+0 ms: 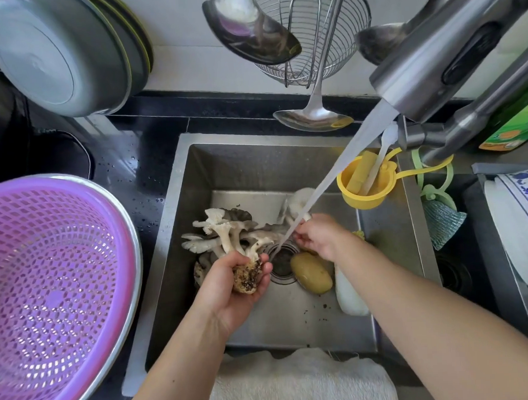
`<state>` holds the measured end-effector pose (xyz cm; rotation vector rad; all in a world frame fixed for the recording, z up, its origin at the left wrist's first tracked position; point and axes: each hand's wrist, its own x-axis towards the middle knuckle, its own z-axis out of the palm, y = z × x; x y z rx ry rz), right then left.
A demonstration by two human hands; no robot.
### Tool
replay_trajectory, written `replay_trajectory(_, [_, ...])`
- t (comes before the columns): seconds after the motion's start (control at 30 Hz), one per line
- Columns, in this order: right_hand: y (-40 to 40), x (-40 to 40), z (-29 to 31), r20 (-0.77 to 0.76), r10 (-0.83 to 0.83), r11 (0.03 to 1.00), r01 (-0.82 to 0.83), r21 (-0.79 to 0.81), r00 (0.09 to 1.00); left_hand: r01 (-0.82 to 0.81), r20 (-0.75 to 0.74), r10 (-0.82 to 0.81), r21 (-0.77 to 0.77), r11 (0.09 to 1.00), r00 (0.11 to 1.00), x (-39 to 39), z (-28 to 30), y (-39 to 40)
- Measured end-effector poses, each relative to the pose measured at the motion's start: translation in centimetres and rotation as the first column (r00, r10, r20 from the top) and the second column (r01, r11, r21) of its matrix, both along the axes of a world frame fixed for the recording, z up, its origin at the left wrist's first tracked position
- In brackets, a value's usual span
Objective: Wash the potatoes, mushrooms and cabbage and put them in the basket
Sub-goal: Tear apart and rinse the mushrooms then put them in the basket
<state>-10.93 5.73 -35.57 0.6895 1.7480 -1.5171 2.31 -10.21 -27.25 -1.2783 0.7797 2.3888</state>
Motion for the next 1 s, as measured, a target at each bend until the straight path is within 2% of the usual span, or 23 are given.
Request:
replay_trajectory(0.07, [0.3,-1.7,-0.9,-0.081,0.035,0.993,-0.025,0.116,0.996,0.017,0.014,-0.017,0.006,1.0,1.0,-0.1,-0.1,0.3])
replay_trajectory(0.1, [0.5,-2.6,-1.3,-0.137,0.108,0.972,-0.076,0.221,0.985,0.024,0.021,-0.024,0.006,1.0,0.999,-0.1,-0.2,0.4])
replay_trajectory(0.17, [1.1,-3.9,-1.8,-0.187,0.32,0.859,-0.201,0.471,0.929,0.029,0.024,-0.029,0.001,1.0,0.999,-0.2,-0.2,0.5])
replay_trajectory(0.23, [1.8,-4.4,-1.7,-0.175,0.456,0.738,-0.261,0.623,0.873,0.029,0.025,-0.029,-0.006,1.0,0.999,-0.2,-0.1,0.5])
replay_trajectory(0.47, [2.4,-4.6,-1.2,-0.147,0.413,0.757,-0.249,0.604,0.899,0.043,0.038,-0.041,-0.041,0.998,0.998,-0.1,0.5,0.6])
replay_trajectory(0.6, [1.9,-3.0,0.2,-0.097,0.611,0.518,-0.305,0.799,0.786,0.027,0.039,-0.024,-0.076,0.997,0.999,0.0,0.8,0.7])
replay_trajectory(0.67, [1.7,-2.9,0.5,-0.082,0.671,0.451,-0.318,0.834,0.737,0.031,0.035,-0.028,-0.077,0.997,0.999,0.0,1.0,0.9])
replay_trajectory(0.77, [1.6,-3.1,1.4,-0.148,0.655,0.514,-0.294,0.806,0.741,0.047,0.019,-0.045,-0.089,0.995,0.999,-0.1,1.2,1.0])
replay_trajectory(0.93, [1.9,0.6,4.3,-0.287,0.4,0.787,-0.166,0.594,0.87,0.059,0.015,-0.058,-0.088,0.994,0.998,-0.2,1.6,1.2])
replay_trajectory(1.0, [1.5,3.9,5.3,-0.238,0.264,0.899,-0.149,0.412,0.935,0.057,0.014,-0.056,-0.071,0.996,0.998,-0.4,1.6,1.5])
